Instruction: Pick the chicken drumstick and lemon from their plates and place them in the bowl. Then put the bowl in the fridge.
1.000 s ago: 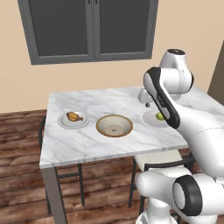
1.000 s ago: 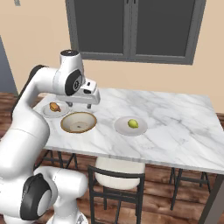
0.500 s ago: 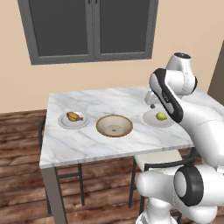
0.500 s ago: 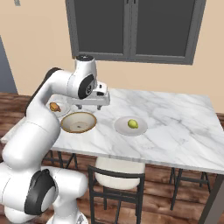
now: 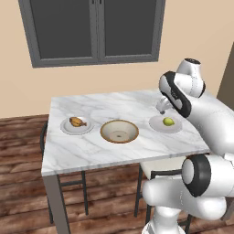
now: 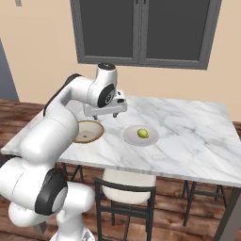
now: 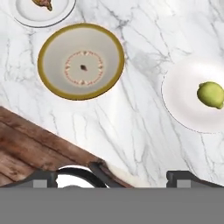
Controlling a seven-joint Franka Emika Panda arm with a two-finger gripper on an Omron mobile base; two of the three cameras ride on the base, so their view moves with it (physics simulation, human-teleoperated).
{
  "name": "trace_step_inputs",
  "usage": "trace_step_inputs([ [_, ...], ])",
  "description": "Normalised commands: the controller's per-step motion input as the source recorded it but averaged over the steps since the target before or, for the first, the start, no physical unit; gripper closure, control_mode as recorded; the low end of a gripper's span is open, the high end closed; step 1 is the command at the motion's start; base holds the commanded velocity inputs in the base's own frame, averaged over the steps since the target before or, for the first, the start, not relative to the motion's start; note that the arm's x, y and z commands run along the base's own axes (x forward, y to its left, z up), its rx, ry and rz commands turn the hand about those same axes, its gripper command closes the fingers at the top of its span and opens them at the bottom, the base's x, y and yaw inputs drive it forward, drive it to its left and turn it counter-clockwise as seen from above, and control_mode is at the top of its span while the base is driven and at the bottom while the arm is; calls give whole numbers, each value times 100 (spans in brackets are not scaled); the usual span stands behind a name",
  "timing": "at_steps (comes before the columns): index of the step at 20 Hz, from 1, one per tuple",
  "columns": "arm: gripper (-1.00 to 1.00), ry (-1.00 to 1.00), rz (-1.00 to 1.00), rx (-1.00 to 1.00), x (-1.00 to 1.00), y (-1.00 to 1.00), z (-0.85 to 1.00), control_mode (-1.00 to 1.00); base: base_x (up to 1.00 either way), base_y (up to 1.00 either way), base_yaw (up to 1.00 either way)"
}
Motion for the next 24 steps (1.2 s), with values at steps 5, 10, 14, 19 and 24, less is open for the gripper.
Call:
trace_step_inputs([
  [5, -100, 1, 7, -6, 32, -22, -20, -100, 0, 0, 0],
  [10, -100, 12, 0, -19, 39, -16, -15, -100, 0, 0, 0],
  [14, -100, 12, 1, -15, 42, -22, -20, -100, 0, 0, 0],
  [19, -100, 1, 0, -2, 31, -27, -29, -100, 0, 0, 0],
  [24, -100, 0, 0, 0, 25, -28, -30, -100, 0, 0, 0],
])
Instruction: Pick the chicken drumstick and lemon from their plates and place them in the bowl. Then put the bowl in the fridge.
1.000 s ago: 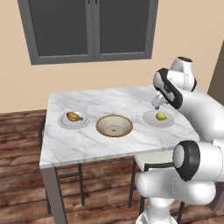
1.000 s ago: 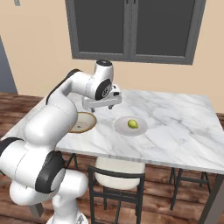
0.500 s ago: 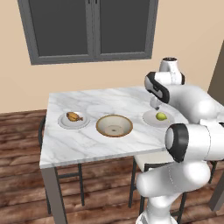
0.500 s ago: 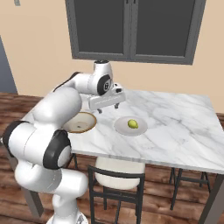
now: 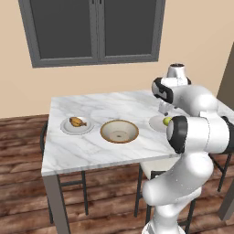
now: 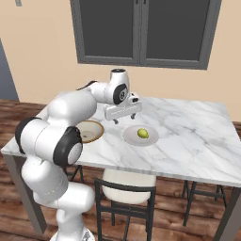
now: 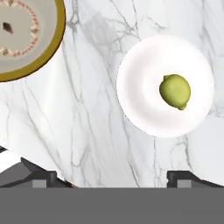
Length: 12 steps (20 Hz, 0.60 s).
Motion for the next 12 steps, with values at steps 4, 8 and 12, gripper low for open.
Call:
trace_step_inputs([
  [4, -100, 0, 0, -1, 31, -26, -23, -100, 0, 0, 0],
  [8, -100, 0, 0, -1, 31, -24, -23, -100, 0, 0, 0],
  [12, -100, 0, 0, 0, 24, -26, -25, -100, 0, 0, 0],
])
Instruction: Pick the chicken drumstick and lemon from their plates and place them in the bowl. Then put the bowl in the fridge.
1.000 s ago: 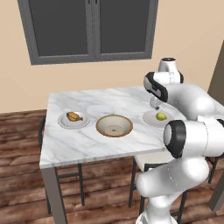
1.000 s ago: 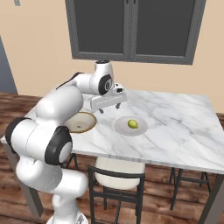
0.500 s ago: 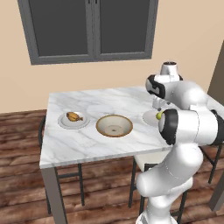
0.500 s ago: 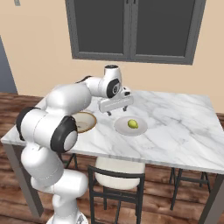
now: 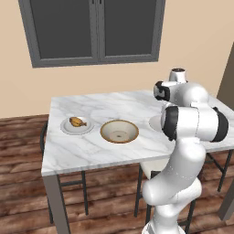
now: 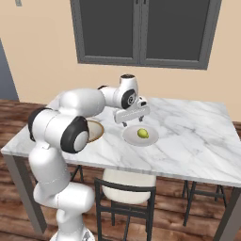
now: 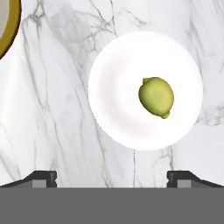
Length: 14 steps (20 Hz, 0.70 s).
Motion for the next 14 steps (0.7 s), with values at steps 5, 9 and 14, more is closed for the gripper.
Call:
trace_step_inputs([
  [5, -100, -2, 0, 0, 18, -22, -28, -100, 0, 0, 0],
  [9, -100, -1, 0, 0, 24, -13, -24, -100, 0, 0, 0],
  [14, -100, 0, 0, 0, 20, -9, -20, -100, 0, 0, 0],
])
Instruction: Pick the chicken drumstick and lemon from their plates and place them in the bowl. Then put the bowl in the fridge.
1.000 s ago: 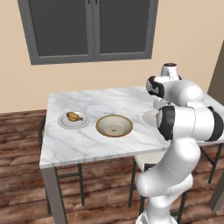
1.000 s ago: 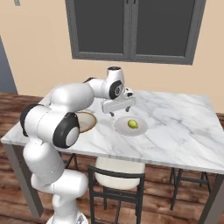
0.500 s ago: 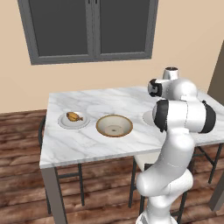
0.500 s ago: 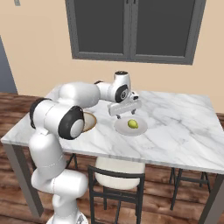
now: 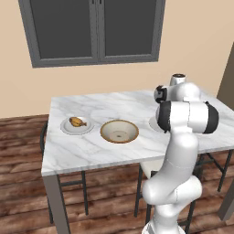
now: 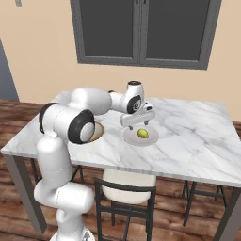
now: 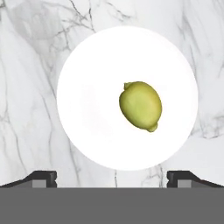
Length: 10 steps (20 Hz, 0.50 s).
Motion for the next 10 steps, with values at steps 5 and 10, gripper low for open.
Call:
trace_step_inputs([
  [5, -100, 0, 0, 0, 19, -7, -18, -100, 0, 0, 0],
  [10, -100, 0, 0, 0, 17, -4, -16, -100, 0, 0, 0],
])
